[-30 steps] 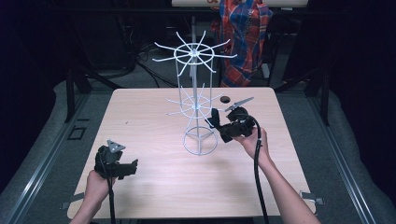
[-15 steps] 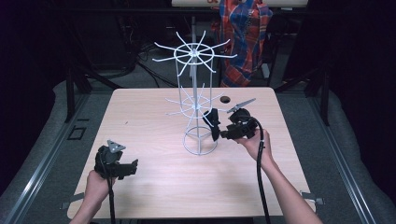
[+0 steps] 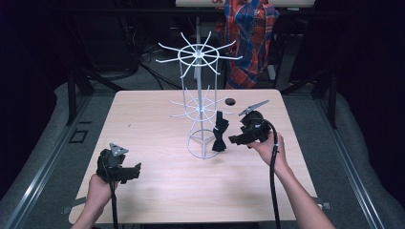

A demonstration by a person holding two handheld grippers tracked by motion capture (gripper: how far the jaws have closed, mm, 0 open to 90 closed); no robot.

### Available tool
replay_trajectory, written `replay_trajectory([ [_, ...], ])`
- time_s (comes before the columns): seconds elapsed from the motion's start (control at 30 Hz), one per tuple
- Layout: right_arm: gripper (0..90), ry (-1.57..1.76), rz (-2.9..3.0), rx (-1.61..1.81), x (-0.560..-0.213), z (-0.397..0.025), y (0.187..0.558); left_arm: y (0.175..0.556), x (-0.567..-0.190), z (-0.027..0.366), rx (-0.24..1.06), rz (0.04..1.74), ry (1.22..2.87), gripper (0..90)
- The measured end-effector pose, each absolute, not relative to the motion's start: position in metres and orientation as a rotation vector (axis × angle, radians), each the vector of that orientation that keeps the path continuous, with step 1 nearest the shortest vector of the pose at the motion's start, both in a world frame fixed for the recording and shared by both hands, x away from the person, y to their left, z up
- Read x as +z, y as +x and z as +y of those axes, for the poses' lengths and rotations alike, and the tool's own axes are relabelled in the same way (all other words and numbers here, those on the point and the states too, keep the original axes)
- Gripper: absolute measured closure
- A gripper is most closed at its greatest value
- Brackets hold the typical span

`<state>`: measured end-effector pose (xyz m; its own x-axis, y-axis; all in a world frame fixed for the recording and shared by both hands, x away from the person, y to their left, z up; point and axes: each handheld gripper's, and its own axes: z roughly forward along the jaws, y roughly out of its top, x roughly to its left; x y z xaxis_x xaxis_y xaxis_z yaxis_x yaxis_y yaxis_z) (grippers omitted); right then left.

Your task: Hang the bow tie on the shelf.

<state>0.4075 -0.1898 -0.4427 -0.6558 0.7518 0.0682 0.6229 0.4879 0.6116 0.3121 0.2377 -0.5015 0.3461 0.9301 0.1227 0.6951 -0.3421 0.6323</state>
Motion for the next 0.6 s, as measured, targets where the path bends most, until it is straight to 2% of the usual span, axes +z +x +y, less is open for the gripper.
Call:
replay_trajectory([
  [0.2, 24.2, 1.184, 2.54, 0.903, -0.438, -0.196, 0.4, 0.312, -0.501, 0.238, 0.656, 1.418, 2.136, 15.6],
  [0.3, 23.3, 1.187, 2.542, 0.902, -0.437, -0.199, 0.397, 0.312, -0.501, 0.238, 0.656, 1.417, 2.137, 15.6],
  [0.43, 16.6, 1.189, 2.538, 0.858, -0.439, -0.21, 0.389, 0.312, -0.501, 0.237, 0.656, 1.418, 2.139, 15.6],
  [0.6, 14.2, 1.207, 2.527, 0.834, -0.443, -0.222, 0.382, 0.312, -0.502, 0.237, 0.655, 1.42, 2.139, 15.6],
])
